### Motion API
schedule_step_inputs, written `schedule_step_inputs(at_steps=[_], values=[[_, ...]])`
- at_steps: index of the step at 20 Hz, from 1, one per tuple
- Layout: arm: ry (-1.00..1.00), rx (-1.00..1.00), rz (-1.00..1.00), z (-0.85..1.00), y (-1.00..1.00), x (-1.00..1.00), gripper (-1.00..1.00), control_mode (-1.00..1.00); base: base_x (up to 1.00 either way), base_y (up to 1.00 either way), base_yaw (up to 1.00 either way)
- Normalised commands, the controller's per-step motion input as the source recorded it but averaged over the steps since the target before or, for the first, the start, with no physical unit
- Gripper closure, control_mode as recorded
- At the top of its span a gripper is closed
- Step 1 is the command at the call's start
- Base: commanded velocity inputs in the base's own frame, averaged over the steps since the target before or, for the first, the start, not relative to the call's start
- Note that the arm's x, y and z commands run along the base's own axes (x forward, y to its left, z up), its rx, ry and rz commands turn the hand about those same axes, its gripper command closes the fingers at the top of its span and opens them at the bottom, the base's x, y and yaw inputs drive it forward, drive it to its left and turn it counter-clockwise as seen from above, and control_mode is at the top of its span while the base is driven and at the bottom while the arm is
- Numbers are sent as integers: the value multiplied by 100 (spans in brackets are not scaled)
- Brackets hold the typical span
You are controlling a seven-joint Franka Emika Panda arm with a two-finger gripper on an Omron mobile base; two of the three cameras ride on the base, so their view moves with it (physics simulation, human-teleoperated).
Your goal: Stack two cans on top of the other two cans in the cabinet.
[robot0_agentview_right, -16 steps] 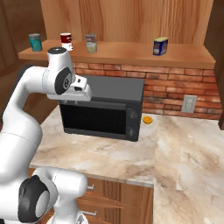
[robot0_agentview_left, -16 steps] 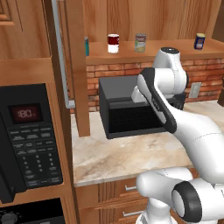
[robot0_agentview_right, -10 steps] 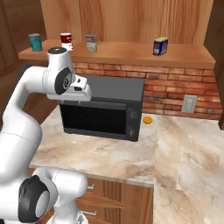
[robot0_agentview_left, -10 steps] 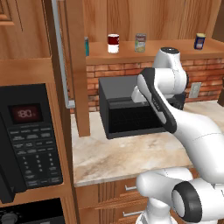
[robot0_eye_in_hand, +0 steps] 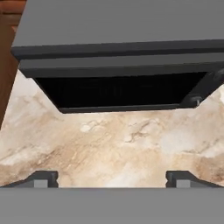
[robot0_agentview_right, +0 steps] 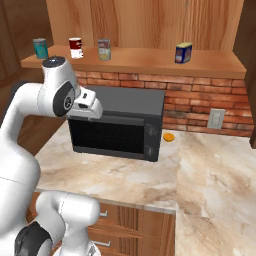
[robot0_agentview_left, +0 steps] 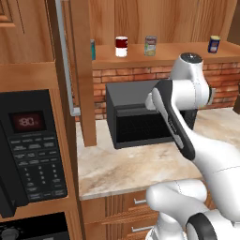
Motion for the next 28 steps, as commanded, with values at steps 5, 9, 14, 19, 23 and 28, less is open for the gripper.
schedule_step_inputs(at_steps=[5,9,14,19,23,28], values=[[-39,0,-13,44,-3,-32,-100,-100,0,0,0],[-38,0,-15,79,-12,-38,-100,-100,0,0,0],[-29,0,-12,67,-29,-37,-100,-100,0,0,0],[-26,0,-14,56,-41,-16,-100,-100,0,0,0],[-18,0,-12,49,-60,-2,-100,-100,0,0,0],[-21,2,-7,46,-65,0,-100,-100,0,0,0]])
